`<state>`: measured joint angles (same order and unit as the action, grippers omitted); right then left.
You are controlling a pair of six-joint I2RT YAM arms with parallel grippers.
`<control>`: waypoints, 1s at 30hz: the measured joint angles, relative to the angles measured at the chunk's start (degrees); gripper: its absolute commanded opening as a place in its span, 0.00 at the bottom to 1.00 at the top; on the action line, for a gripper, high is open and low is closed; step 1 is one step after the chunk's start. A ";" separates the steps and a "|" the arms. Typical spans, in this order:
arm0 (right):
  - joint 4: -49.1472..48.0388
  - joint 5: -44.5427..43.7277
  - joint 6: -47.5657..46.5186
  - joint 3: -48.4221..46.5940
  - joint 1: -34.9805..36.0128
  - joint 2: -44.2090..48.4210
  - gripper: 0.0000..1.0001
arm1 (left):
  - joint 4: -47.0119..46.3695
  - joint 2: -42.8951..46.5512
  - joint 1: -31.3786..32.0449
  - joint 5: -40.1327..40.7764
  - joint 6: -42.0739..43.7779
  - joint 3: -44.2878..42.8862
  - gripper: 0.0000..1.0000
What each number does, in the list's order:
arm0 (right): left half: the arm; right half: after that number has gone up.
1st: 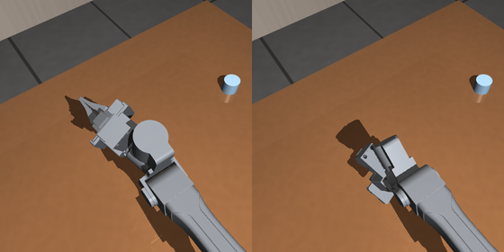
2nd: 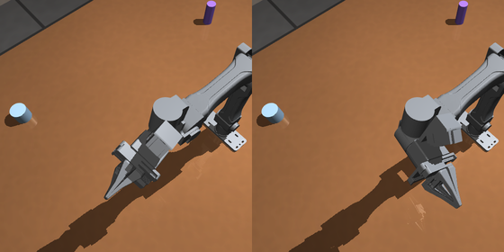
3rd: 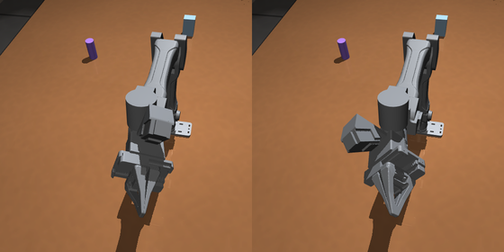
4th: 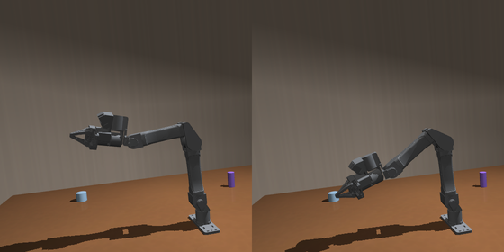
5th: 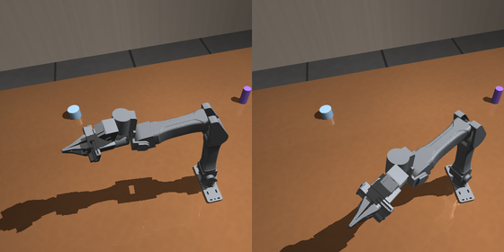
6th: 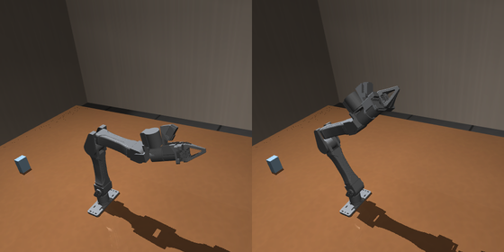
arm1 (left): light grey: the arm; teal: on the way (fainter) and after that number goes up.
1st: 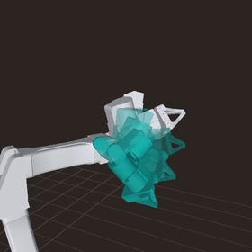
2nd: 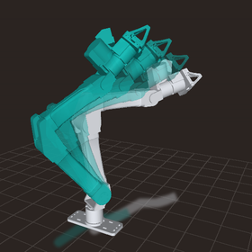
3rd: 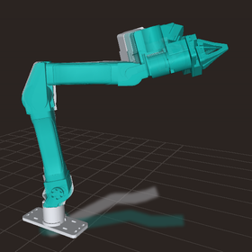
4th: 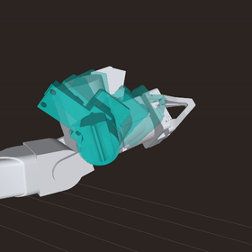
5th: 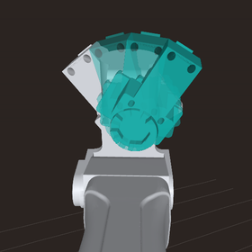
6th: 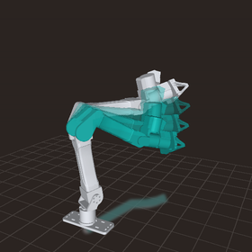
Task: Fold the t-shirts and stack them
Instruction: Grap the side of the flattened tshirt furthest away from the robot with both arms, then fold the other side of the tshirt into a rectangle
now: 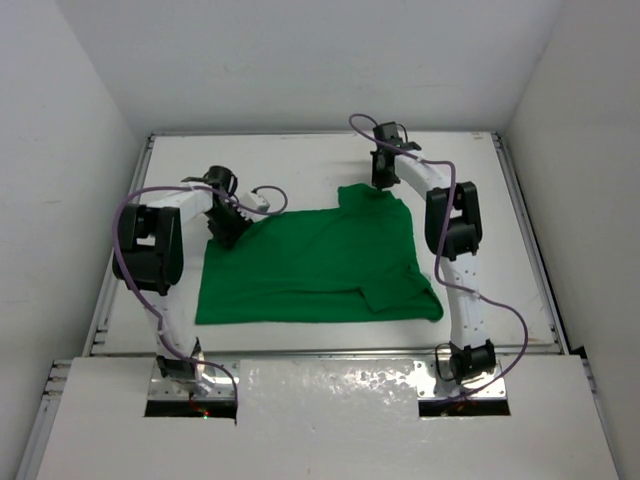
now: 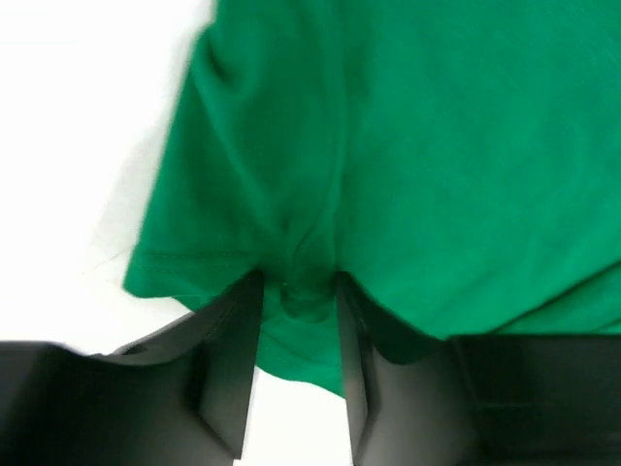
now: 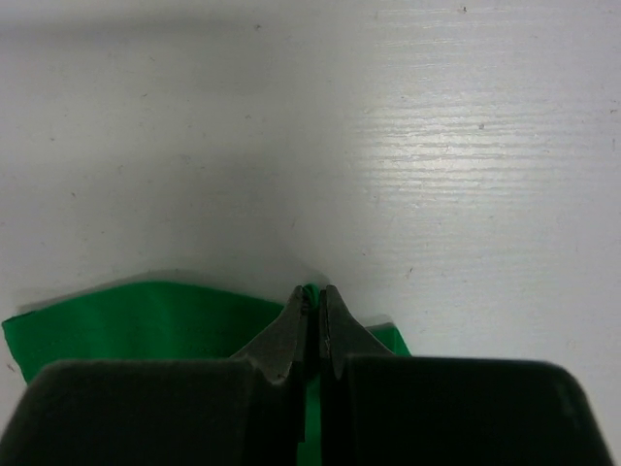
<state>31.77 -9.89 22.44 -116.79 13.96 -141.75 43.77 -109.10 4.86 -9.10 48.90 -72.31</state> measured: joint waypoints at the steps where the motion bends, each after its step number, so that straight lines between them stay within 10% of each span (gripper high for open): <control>1: -0.02 0.02 -0.02 0.28 0.00 0.20 0.00 | -0.52 0.00 0.04 0.33 -0.42 0.00 0.11; 14: -0.94 1.77 -2.25 10.86 -0.33 8.83 0.00 | -3.96 1.22 0.04 3.85 -2.40 -0.02 0.00; 30: -12.46 5.86 -4.04 58.62 -2.80 58.21 0.00 | -6.21 13.27 -1.53 8.94 7.30 6.12 0.00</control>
<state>19.31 -4.03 18.39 -58.17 11.16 -83.55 37.56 -95.83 3.33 -0.16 56.21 -66.19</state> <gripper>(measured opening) 0.002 0.017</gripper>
